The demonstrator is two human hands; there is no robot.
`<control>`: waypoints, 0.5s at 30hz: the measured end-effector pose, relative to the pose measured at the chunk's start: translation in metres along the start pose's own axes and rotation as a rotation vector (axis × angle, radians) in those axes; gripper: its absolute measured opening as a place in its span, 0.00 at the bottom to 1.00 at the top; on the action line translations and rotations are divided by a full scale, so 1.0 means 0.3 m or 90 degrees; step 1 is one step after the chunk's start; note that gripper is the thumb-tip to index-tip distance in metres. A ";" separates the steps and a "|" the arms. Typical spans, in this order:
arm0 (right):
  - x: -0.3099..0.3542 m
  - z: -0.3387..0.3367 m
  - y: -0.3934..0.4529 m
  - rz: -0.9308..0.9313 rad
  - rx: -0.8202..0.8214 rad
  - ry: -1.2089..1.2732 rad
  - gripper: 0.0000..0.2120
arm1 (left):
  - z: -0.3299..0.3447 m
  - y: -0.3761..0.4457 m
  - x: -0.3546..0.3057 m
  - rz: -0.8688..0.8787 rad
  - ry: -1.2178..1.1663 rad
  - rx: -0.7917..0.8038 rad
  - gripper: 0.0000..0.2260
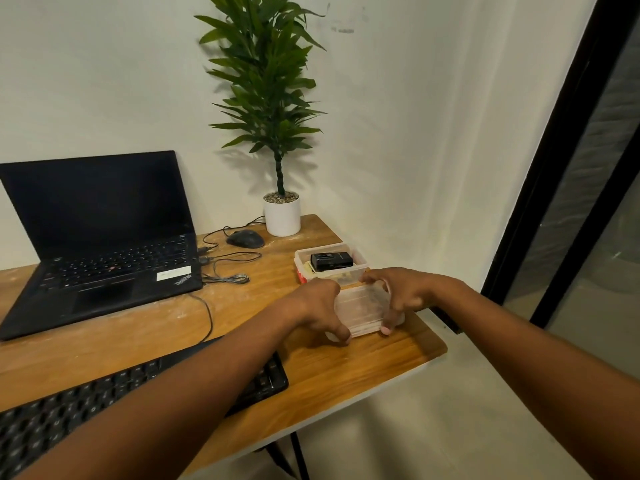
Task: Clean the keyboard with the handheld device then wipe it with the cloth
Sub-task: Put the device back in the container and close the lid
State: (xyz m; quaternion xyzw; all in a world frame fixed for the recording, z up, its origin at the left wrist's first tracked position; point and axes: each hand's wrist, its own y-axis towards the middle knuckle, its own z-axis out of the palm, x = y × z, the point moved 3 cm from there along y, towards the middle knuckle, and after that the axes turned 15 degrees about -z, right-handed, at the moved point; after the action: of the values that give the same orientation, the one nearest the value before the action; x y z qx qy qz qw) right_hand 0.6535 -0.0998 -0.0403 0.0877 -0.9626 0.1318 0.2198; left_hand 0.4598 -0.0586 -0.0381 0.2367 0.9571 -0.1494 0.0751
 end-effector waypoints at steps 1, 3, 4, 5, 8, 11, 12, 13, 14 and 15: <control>0.008 -0.019 -0.003 -0.010 -0.008 0.006 0.54 | -0.022 -0.002 0.005 0.005 -0.004 -0.004 0.43; 0.027 -0.067 -0.007 -0.031 -0.027 0.008 0.53 | -0.080 -0.003 0.013 0.019 -0.002 -0.018 0.44; 0.035 -0.092 -0.003 -0.039 -0.036 0.009 0.52 | -0.114 0.001 0.017 0.025 0.000 -0.027 0.45; 0.042 -0.118 0.003 -0.046 -0.045 0.011 0.52 | -0.148 0.007 0.019 0.030 0.000 -0.036 0.45; 0.052 -0.193 0.046 -0.065 -0.075 0.013 0.50 | -0.240 0.043 0.030 0.039 0.000 -0.058 0.45; 0.051 -0.255 0.113 -0.078 -0.092 0.009 0.48 | -0.302 0.096 0.049 0.041 -0.019 -0.070 0.43; 0.046 -0.269 0.138 -0.079 -0.095 0.013 0.48 | -0.315 0.114 0.055 0.043 -0.026 -0.075 0.41; 0.041 -0.279 0.160 -0.078 -0.097 0.017 0.48 | -0.325 0.130 0.059 0.046 -0.032 -0.081 0.40; 0.034 -0.286 0.187 -0.076 -0.098 0.019 0.48 | -0.331 0.151 0.064 0.049 -0.037 -0.085 0.39; 0.026 -0.290 0.213 -0.075 -0.098 0.021 0.48 | -0.334 0.170 0.071 0.049 -0.041 -0.087 0.38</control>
State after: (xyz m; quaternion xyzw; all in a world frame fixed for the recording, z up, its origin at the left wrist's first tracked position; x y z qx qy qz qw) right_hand 0.6669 -0.0144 0.0249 0.1246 -0.9594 0.0454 0.2490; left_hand 0.4582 0.0258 0.0390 0.2628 0.9522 -0.0884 0.1278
